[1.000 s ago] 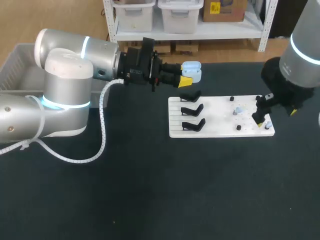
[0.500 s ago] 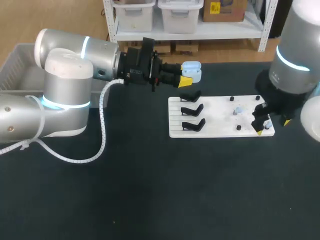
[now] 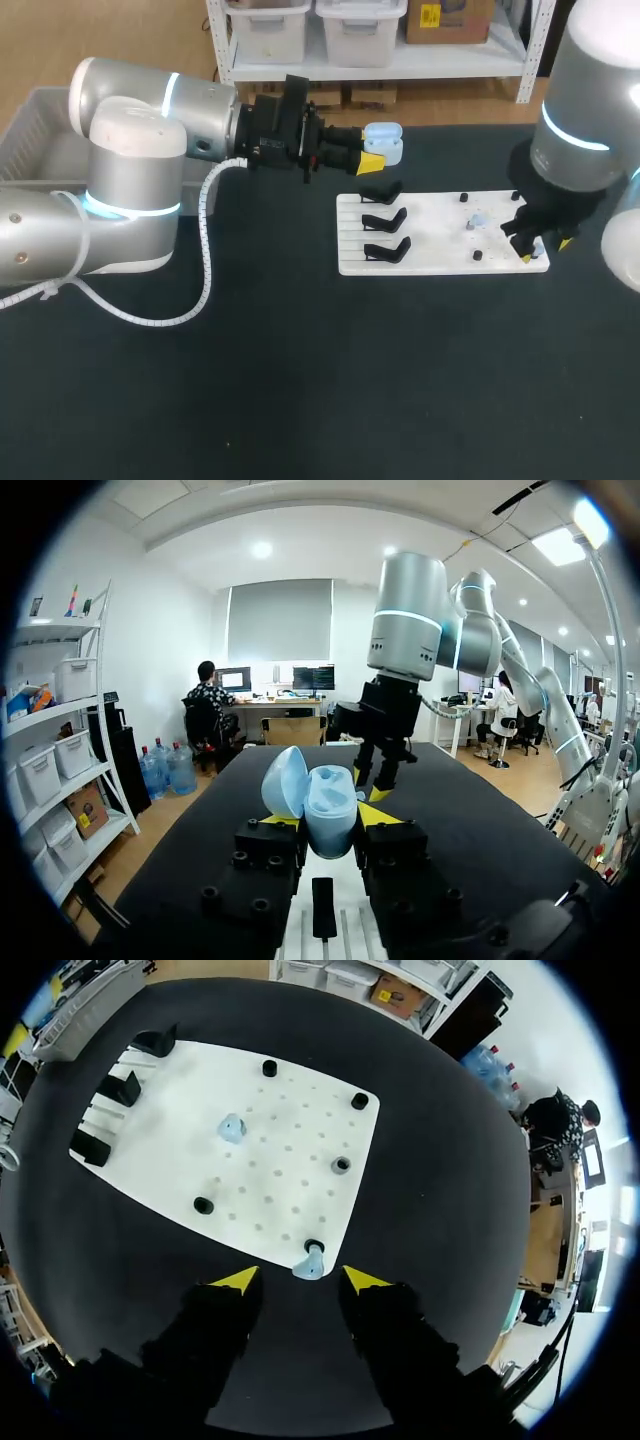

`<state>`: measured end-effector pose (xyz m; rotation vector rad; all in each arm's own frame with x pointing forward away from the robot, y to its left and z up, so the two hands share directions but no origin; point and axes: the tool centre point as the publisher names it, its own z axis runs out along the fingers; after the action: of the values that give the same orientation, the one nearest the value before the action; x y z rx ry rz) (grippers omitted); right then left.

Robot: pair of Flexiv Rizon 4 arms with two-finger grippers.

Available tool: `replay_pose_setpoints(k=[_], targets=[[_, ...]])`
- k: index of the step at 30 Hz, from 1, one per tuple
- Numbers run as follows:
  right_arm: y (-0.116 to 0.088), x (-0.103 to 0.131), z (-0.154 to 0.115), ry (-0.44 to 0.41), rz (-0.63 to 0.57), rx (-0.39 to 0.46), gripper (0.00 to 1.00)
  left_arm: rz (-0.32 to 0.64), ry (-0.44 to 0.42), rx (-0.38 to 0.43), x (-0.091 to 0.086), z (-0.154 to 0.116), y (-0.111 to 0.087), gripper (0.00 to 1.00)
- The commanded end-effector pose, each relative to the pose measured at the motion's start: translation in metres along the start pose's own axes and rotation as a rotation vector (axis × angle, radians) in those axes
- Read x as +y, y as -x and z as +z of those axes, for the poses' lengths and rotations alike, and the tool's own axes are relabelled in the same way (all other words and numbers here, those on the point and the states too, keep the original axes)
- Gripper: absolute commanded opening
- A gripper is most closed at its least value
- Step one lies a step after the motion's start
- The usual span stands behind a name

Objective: Pick up each earbud case from the left stands, insert the matching earbuds, close the lid, and place the case in the box.

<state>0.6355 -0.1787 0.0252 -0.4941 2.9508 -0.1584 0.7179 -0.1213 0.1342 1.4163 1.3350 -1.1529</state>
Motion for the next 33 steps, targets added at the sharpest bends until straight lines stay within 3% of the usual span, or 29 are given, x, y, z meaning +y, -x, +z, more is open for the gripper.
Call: replay_pose_setpoints(k=[1,22,33], targets=[[-0.0043,-0.0014,0.0023,-0.02,0.01,-0.034,0.48,0.002,0.005,-0.002,-0.0017,-0.0002,-0.0003,0.0],[0.0022,0.0014,0.0028,-0.062,-0.009,-0.056,0.37,0.002,0.005,-0.002,-0.0017,-0.0002,-0.0003,0.0],[0.0036,0.0039,0.0059,-0.072,-0.019,-0.045,0.36,0.002,0.005,-0.002,-0.0017,-0.0002,-0.0003,0.0]])
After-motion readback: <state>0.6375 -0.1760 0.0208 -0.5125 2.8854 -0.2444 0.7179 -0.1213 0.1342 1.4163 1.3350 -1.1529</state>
